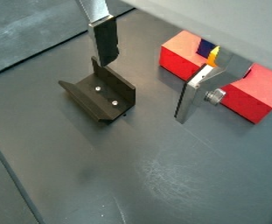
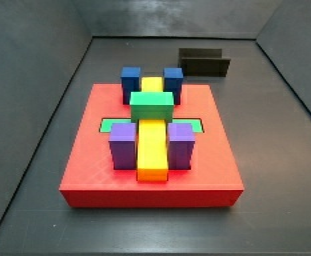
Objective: Pick up the purple object. Move up. Move to above the board. Insert the purple object.
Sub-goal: Pick up the purple object.
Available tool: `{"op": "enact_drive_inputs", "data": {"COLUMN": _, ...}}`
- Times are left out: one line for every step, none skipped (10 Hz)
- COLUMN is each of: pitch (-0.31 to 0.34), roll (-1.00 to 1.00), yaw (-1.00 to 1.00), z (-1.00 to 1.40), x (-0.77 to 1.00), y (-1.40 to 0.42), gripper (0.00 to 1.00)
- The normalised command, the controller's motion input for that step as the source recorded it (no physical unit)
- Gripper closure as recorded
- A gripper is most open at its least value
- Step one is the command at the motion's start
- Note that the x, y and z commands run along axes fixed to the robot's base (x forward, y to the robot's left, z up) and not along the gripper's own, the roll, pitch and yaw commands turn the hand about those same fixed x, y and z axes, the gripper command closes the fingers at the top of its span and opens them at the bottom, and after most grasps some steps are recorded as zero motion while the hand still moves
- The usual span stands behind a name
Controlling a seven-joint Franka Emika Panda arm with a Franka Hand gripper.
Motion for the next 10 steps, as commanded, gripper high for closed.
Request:
{"op": "enact_drive_inputs", "data": {"pitch": -0.014, "roll": 0.00, "yaw": 0.00, "z": 0.00, "x": -0.04, "y": 0.00, "gripper": 0.00}}
{"op": "enact_drive_inputs", "data": {"pitch": -0.030, "roll": 0.00, "yaw": 0.00, "z": -0.03, "x": 0.07, "y": 0.00, "gripper": 0.00}}
{"op": "enact_drive_inputs", "data": {"pitch": -0.034, "roll": -0.03, "yaw": -0.13, "z": -0.14, "x": 0.61, "y": 0.10, "gripper": 0.00}}
{"op": "enact_drive_inputs", "data": {"pitch": -0.013, "roll": -0.05, "yaw": -0.25, "z": -0.17, "x": 1.00, "y": 0.24, "gripper": 0.00}}
{"op": "enact_drive_inputs", "data": {"pitch": -0.009, "roll": -0.06, "yaw": -0.23, "z": -0.15, "x": 1.00, "y": 0.27, "gripper": 0.00}}
{"op": "enact_drive_inputs", "data": {"pitch": -0.007, "roll": -0.05, "yaw": -0.23, "z": -0.17, "x": 1.00, "y": 0.26, "gripper": 0.00}}
{"op": "enact_drive_inputs", "data": {"pitch": -0.013, "roll": -0.01, "yaw": -0.20, "z": -0.15, "x": 1.00, "y": 0.16, "gripper": 0.00}}
{"op": "enact_drive_inputs", "data": {"pitch": 0.000, "roll": 0.01, "yaw": 0.00, "z": -0.17, "x": 0.99, "y": -0.11, "gripper": 0.00}}
{"op": "enact_drive_inputs", "data": {"pitch": 0.000, "roll": 0.04, "yaw": 0.00, "z": -0.26, "x": 0.92, "y": -0.20, "gripper": 0.00}}
{"op": "enact_drive_inputs", "data": {"pitch": 0.046, "roll": 0.12, "yaw": 0.18, "z": -0.40, "x": 0.44, "y": -0.45, "gripper": 0.00}}
